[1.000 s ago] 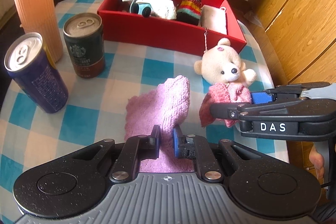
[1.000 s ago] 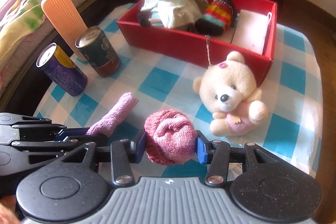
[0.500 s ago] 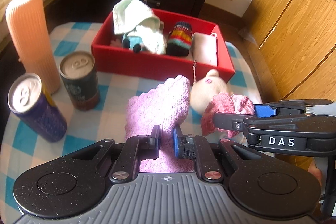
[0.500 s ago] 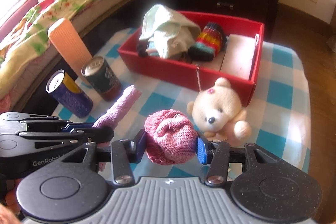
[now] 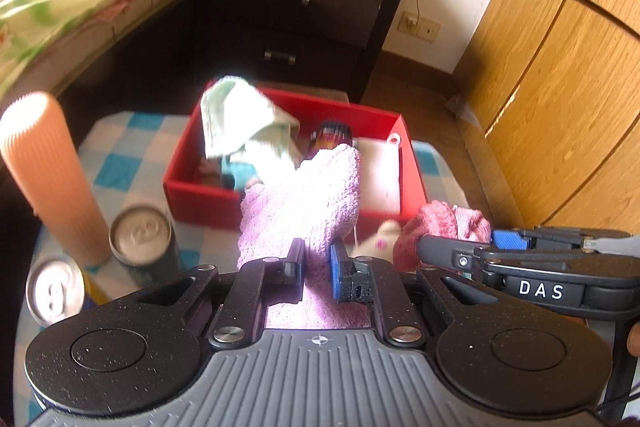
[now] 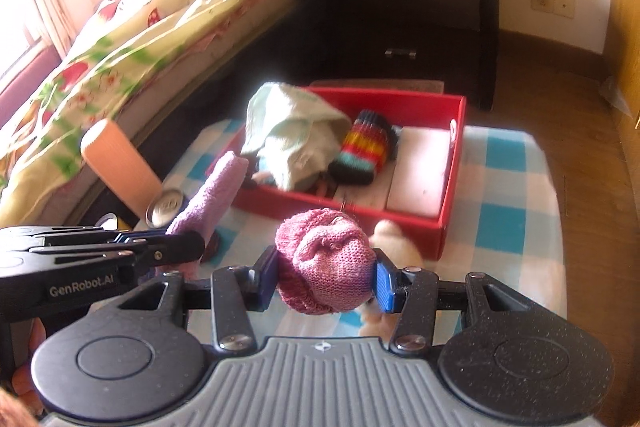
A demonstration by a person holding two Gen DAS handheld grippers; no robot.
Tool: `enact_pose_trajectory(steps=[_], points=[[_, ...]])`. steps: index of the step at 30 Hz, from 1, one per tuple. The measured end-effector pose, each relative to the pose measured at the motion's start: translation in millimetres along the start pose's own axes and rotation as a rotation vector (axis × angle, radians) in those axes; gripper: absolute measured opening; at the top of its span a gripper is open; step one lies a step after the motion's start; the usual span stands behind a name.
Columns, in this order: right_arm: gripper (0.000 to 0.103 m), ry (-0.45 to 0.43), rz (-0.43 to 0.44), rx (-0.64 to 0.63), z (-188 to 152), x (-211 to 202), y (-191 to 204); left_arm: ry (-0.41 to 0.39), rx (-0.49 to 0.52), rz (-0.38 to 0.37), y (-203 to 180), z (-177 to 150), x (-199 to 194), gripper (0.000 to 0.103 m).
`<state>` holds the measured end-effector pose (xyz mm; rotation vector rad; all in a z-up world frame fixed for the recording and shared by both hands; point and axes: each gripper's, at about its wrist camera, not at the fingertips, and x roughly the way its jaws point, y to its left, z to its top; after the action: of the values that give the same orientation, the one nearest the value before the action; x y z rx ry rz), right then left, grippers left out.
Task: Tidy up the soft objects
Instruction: 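Carry the pink towel and pink hat into the red box and open both grippers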
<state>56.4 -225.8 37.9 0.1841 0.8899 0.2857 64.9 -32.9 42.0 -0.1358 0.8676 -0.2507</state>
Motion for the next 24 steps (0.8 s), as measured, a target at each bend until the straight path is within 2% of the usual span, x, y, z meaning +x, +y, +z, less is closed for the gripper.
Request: enact_pose_trajectory(steps=[14, 24], points=[[0.025, -0.078, -0.033, 0.090, 42, 5, -28, -0.061, -0.001, -0.006, -7, 53, 26, 0.011], [0.025, -0.112, -0.048, 0.091, 65, 23, -40, -0.079, 0.003, 0.014, -12, 79, 56, 0.011]])
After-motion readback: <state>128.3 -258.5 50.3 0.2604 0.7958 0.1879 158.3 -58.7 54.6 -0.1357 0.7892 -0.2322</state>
